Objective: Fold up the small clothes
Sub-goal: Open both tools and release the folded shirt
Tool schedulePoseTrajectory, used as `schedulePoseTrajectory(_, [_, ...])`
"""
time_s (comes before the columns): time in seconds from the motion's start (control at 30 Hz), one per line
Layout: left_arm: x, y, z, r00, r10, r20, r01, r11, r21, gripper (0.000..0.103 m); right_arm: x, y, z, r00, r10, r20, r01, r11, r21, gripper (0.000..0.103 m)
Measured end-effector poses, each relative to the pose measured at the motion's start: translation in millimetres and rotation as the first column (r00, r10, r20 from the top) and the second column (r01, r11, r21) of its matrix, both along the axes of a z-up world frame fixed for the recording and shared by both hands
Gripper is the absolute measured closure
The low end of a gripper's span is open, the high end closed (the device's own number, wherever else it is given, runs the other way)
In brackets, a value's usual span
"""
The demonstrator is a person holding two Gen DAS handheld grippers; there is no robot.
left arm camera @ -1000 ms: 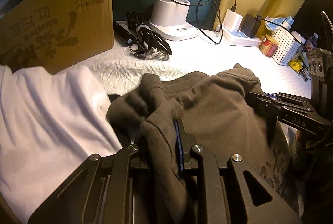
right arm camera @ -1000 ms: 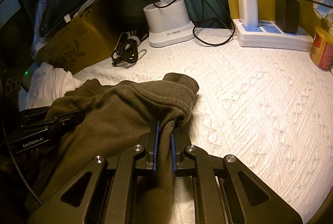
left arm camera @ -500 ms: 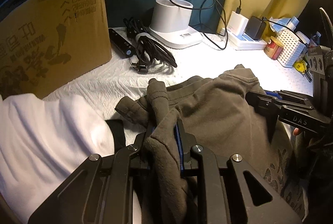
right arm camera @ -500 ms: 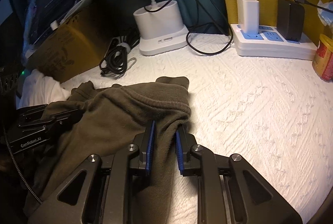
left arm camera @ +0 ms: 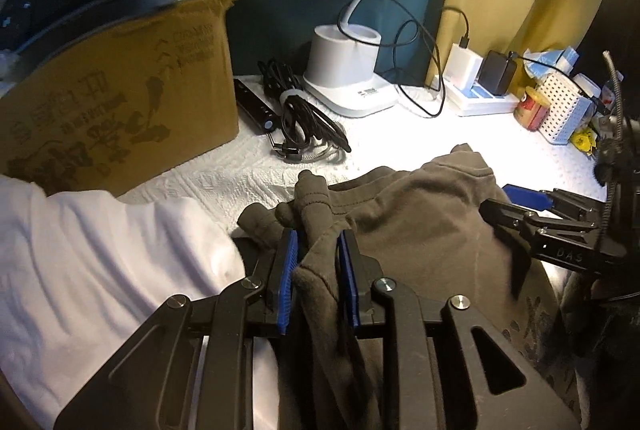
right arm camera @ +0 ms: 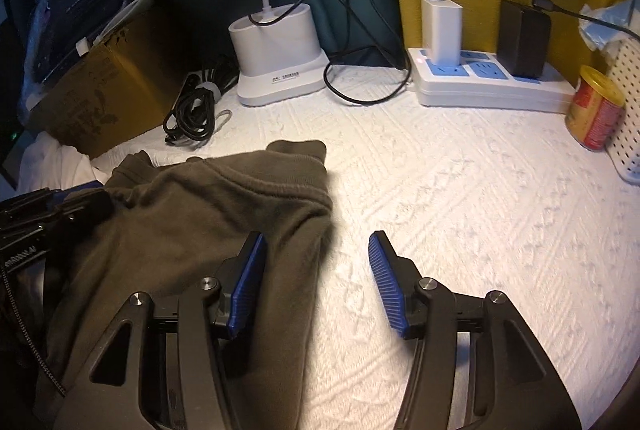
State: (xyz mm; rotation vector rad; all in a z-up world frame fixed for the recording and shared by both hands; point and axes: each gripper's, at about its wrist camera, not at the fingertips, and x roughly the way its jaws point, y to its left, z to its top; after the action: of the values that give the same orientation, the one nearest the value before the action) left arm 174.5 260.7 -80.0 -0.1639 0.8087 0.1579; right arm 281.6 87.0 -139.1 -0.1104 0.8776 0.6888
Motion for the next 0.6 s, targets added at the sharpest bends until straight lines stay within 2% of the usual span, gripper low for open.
schedulePoseTrajectory(0.03, [-2.7,-1.1,1.3,1.000,-0.001,0.003,0.001,1.000,-0.002,0.080,-1.9,-0.7,0.5,1.000,-0.001,-0.001,0.001,1.000,-0.003,0.046])
schedulePoseTrajectory(0.1, [-8.4,-3.0,3.1,1.000,-0.003,0.010,0.003,1.000,-0.005,0.060,-6.5,-3.2,1.0,1.000,-0.003,-0.001,0.003,1.000,-0.009,0.046])
schedulePoseTrajectory(0.6, [-54.8,-20.3,9.7,0.998,0.000,0.058,0.002,1.000,-0.026,0.059,-55.5,-23.8,-4.2,1.000,0.028,-0.005,-0.029,0.999,-0.046,0.047])
